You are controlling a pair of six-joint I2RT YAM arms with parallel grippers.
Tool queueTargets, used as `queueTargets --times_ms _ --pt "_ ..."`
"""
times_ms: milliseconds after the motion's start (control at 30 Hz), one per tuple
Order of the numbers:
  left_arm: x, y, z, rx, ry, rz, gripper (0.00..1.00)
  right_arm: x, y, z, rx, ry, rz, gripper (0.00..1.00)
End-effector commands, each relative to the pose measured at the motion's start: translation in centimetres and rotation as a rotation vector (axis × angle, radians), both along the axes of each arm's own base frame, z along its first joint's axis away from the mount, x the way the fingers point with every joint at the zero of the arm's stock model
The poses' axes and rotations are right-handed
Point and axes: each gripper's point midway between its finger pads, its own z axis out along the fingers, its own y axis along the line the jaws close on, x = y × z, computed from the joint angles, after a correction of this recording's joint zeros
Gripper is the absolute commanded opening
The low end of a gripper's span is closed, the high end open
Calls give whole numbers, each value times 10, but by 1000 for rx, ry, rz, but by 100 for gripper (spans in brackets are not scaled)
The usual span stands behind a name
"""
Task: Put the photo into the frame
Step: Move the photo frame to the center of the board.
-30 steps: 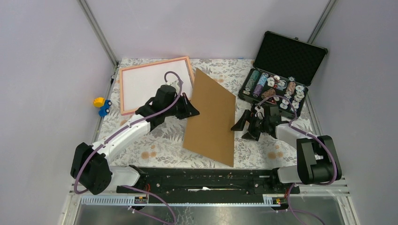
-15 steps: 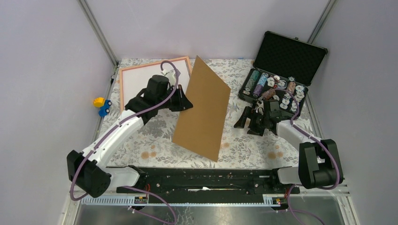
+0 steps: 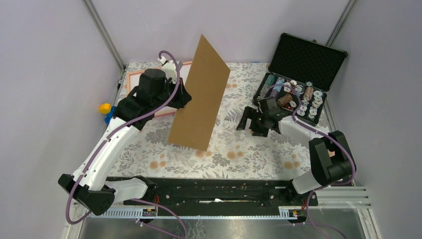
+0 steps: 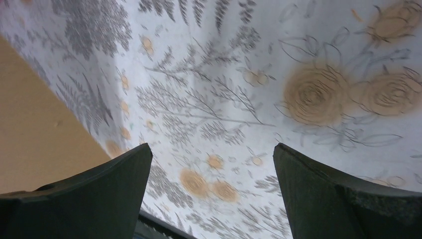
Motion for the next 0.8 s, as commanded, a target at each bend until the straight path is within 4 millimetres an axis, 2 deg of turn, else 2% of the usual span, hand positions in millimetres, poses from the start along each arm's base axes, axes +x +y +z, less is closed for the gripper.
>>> queueTargets --times_ms 0,133,300,400,600,767 --pt "5 23 80 -16 -237 71 0 40 16 21 -57 -73 -205 100" --pt "3 44 94 26 -288 152 0 62 41 26 38 -37 -301 100" --pt "-5 79 115 60 -371 286 0 87 83 17 107 1 -340 99" --pt "-11 96 122 71 -403 345 0 107 107 14 124 -4 -378 95" --pt "-20 112 120 107 -428 386 0 134 150 -9 119 13 -434 87" --pt "-25 121 117 127 -438 403 0 150 170 -25 123 36 -503 75"
